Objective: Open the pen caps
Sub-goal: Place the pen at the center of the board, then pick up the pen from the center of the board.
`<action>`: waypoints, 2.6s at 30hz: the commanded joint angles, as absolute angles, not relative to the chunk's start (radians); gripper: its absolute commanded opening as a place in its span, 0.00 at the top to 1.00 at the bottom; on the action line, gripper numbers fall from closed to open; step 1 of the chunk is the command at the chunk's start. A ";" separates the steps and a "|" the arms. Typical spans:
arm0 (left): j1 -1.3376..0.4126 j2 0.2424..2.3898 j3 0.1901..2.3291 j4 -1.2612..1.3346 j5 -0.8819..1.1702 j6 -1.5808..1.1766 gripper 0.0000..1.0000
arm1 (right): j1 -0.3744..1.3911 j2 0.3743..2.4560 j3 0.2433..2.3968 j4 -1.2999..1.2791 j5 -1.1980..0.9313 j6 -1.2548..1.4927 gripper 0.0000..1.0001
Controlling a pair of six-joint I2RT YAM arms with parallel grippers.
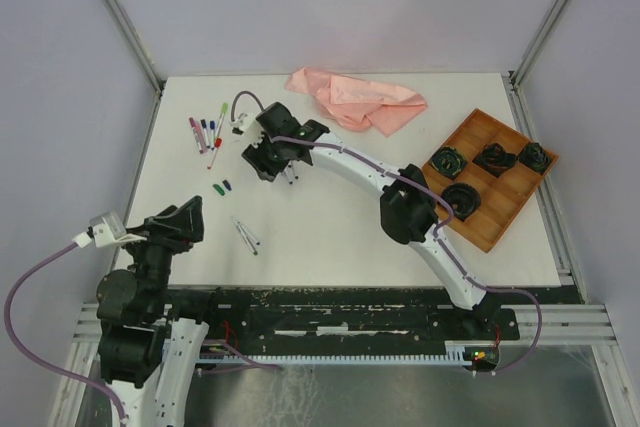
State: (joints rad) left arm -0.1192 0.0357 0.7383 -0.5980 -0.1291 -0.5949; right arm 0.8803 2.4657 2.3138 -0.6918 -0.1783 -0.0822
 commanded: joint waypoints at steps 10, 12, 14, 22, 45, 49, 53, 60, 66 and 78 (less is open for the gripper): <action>-0.115 0.021 0.714 -0.579 -0.117 -0.615 0.18 | 0.862 2.651 2.555 -0.619 0.007 -0.157 0.47; -0.115 0.021 0.708 -0.575 -0.116 -0.615 0.18 | 0.856 2.657 2.555 -0.616 0.023 -0.154 0.50; -0.114 0.023 0.704 -0.567 -0.115 -0.617 0.18 | 0.848 2.662 2.554 -0.617 0.027 -0.151 0.51; -0.114 0.031 0.695 -0.552 -0.110 -0.618 0.18 | 0.836 2.667 2.539 -0.623 0.001 -0.142 0.55; -0.115 0.025 0.690 -0.551 -0.086 -0.639 0.18 | 0.838 2.647 2.421 -0.658 -0.038 -0.140 0.77; -0.114 0.025 0.682 -0.547 -0.065 -0.654 0.18 | 0.843 2.589 2.342 -0.677 -0.035 -0.148 0.84; -0.114 0.025 0.671 -0.536 -0.043 -0.670 0.18 | 0.847 2.489 2.210 -0.699 -0.033 -0.151 0.88; -0.115 0.017 0.633 -0.498 0.019 -0.714 0.18 | 0.847 2.234 1.806 -0.709 -0.052 -0.149 0.89; -0.115 0.019 0.548 -0.384 0.126 -0.779 0.17 | 0.839 2.042 1.448 -0.714 -0.031 -0.187 0.87; -0.114 0.089 0.337 -0.141 0.286 -0.912 0.13 | 0.755 1.978 1.324 -0.742 -0.111 -0.213 0.78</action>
State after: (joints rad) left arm -0.1192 0.0742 0.3683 -0.2729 0.2207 -0.8356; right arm 0.7677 1.9339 1.3159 -0.7055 -0.0944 -0.1925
